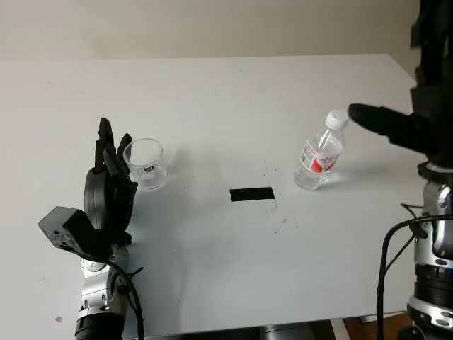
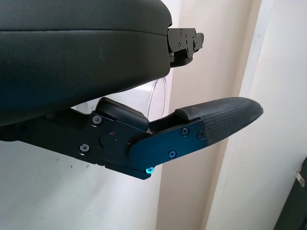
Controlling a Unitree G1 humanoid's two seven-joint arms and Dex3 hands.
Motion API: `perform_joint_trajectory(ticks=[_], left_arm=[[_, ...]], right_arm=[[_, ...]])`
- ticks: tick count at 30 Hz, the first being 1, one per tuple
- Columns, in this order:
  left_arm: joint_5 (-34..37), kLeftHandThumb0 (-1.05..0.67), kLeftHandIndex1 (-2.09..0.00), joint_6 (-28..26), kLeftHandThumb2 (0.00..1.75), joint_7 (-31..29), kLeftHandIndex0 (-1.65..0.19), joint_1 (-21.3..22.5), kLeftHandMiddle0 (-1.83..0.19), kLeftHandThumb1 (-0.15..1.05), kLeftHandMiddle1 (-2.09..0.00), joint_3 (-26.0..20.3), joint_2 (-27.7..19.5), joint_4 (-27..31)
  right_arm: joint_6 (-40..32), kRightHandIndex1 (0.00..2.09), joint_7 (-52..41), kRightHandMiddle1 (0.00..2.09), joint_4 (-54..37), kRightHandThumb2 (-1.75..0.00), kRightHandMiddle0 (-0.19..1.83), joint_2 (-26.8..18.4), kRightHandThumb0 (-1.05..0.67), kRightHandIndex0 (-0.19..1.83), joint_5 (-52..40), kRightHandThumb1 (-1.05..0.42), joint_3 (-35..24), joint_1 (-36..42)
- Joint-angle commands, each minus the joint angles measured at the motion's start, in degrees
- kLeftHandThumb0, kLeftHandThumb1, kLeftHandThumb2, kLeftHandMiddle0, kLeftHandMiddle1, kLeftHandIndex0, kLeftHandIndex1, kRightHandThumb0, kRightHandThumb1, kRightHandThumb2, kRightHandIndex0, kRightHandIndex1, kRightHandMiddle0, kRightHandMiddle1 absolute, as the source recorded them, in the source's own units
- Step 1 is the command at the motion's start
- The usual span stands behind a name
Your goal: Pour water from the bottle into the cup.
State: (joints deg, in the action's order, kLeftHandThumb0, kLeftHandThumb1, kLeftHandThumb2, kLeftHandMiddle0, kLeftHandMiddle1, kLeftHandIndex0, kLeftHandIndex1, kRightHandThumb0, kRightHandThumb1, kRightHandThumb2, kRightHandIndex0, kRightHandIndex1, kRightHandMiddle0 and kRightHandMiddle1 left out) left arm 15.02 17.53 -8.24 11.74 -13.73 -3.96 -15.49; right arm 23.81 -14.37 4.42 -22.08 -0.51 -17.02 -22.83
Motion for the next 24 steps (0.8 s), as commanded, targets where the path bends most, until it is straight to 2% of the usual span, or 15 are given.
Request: perform_joint_trajectory(ticks=[1,5,14,24], left_arm=[[0.4,-0.86,0.0,-0.3,0.77,-0.2,0.08,-0.8,0.19,1.05,-0.46,-0.1,-0.1,1.3],[0.9,-0.87,0.0,-1.3,0.74,-0.5,0.1,-1.6,0.19,1.05,-0.44,-0.2,-0.3,2.5],[1.4,-0.88,0.0,-2.2,0.72,-1.2,0.08,-1.7,0.19,1.05,-0.47,-0.6,-0.9,2.9],[1.5,-0.86,0.0,-4.7,0.72,-1.3,0.06,-3.2,0.19,1.05,-0.5,-1.2,-1.8,4.8]], right_arm=[[0.3,0.0,2.0,0.0,6.0,-0.06,-0.19,-0.4,-0.83,-0.19,2.0,-0.94,0.9,-0.6],[0.1,0.0,4.7,0.0,16.7,-0.06,-0.19,-0.8,-0.92,-0.19,5.2,-0.96,3.2,-1.9],[8.2,0.0,3.0,0.0,37.9,-0.07,-0.19,-1.5,-0.98,-0.19,4.8,-1.02,7.2,-6.7],[7.7,0.0,4.1,0.0,53.1,-0.06,-0.19,1.8,-1.0,-0.19,2.2,-1.02,8.0,-9.6]])
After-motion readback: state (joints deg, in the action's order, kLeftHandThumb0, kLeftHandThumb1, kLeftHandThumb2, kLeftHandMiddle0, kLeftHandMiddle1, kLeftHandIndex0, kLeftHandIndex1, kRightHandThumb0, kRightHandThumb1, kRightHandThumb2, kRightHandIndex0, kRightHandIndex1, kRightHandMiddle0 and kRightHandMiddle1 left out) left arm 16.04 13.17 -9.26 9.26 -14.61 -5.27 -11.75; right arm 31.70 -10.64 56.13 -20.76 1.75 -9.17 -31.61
